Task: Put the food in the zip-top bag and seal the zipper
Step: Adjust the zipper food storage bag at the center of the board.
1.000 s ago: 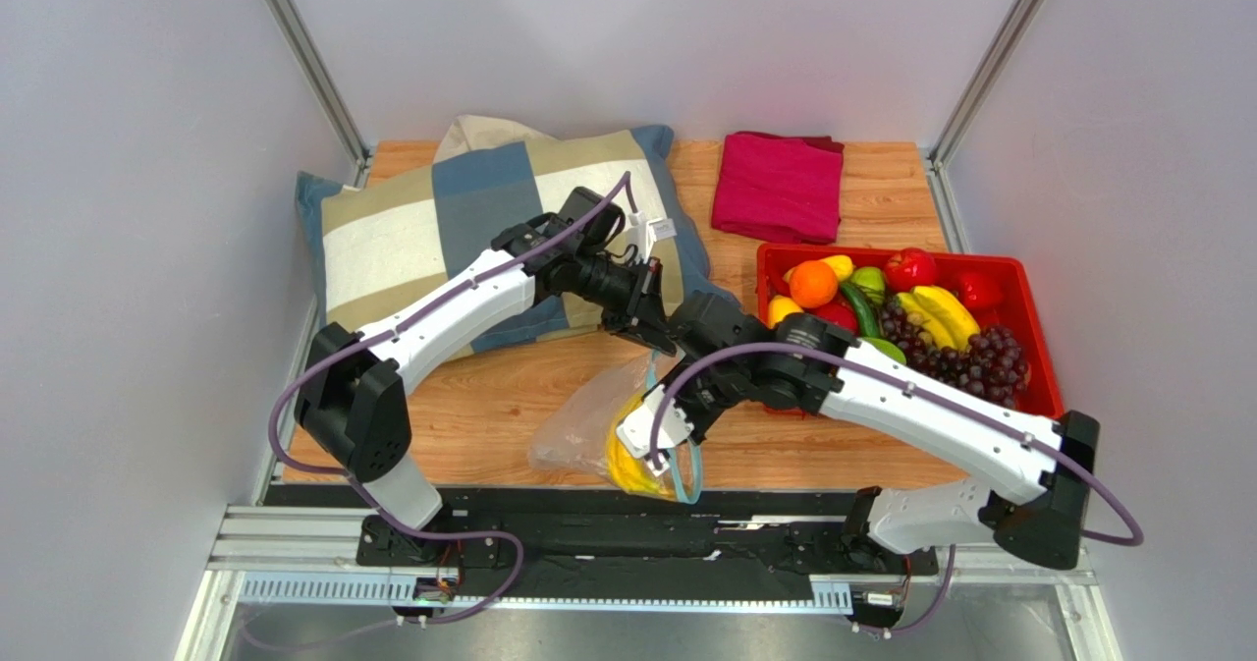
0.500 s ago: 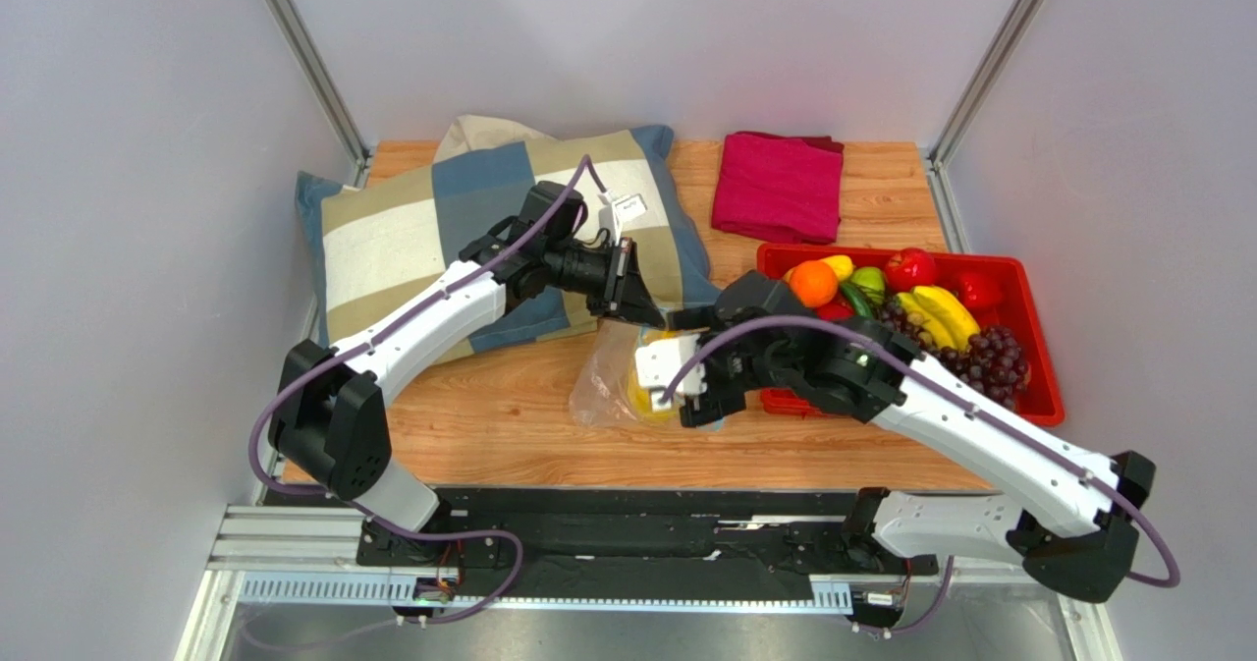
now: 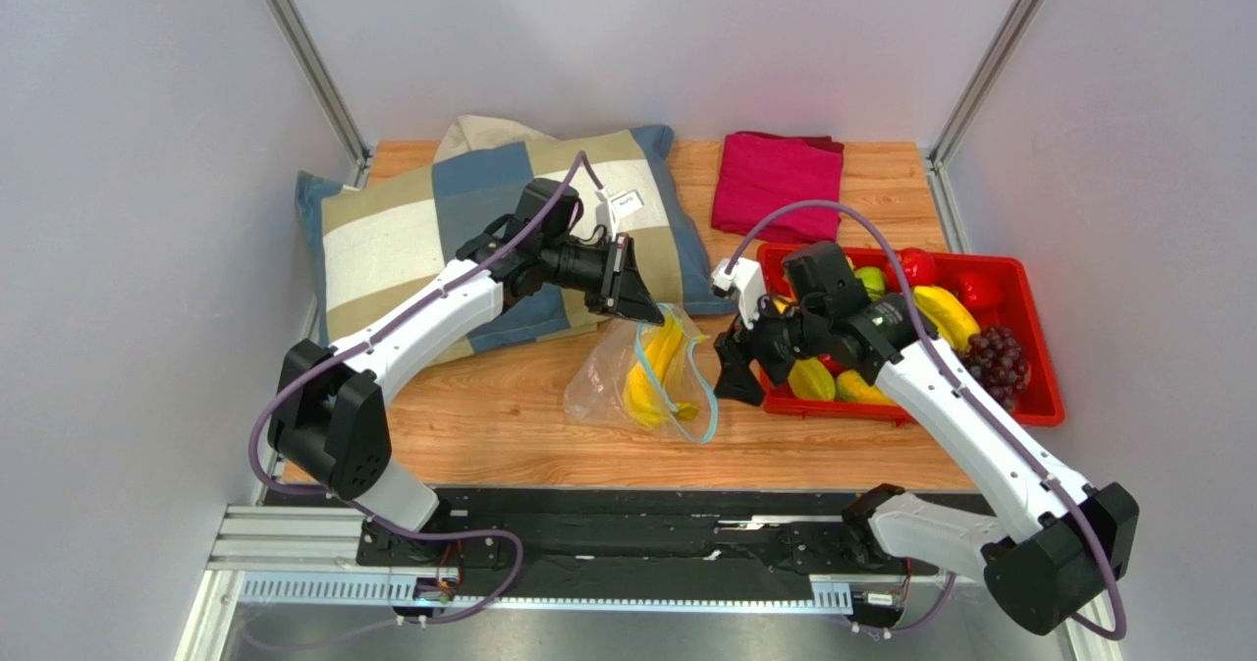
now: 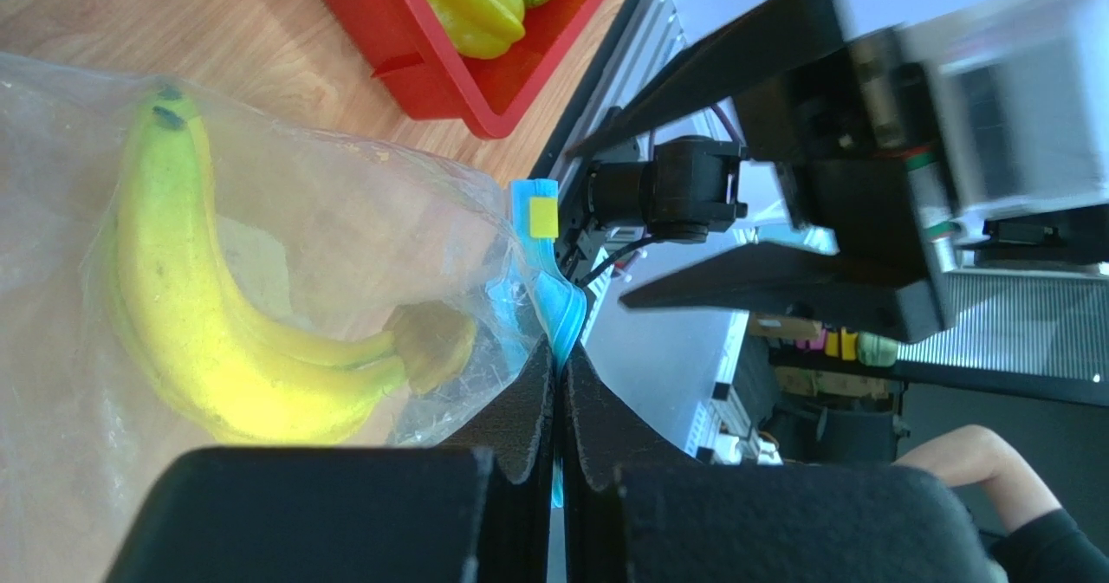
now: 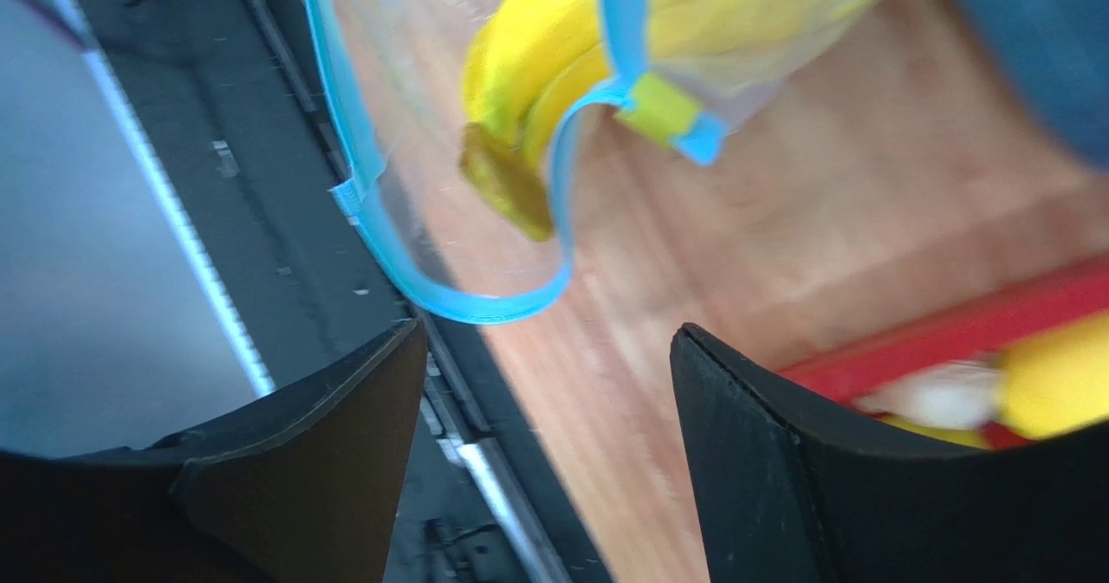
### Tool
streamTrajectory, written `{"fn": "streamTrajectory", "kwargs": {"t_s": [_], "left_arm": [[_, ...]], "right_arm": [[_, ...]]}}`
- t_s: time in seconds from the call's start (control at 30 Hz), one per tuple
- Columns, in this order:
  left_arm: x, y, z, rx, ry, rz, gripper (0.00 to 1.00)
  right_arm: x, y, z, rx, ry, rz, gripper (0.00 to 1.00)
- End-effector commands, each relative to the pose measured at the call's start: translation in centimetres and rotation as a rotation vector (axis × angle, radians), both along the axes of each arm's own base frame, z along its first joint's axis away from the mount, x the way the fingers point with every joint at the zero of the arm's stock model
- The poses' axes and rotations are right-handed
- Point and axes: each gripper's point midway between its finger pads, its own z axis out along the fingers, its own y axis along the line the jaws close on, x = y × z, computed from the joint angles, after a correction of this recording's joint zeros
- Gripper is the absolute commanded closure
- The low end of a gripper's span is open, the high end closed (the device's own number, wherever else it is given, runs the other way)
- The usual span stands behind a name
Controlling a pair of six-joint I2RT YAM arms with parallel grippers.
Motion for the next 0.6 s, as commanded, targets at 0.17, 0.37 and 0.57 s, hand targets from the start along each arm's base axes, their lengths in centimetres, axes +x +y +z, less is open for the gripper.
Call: {"fn": "streamTrajectory", "kwargs": {"t_s": [0.17, 0.37, 0.57], "left_arm": [[0.1, 0.5, 2.0, -0.021, -0.048, -0.006, 1.0], [0.1, 1.4, 1.5, 0.017, -0.043, 0.013, 0.96], [-0.5, 3.3, 1.9, 0.081, -0.108, 0.041, 0.92]], "right_arm": [[-0.7, 3.4, -3.6, 0.169, 0.224, -0.054, 0.33], [-0.3, 4.7, -4.2, 0.205, 0.311, -0.072, 0.77], [0.3, 5.4, 0.5, 0.297, 0.291, -0.101, 1.0]]}}
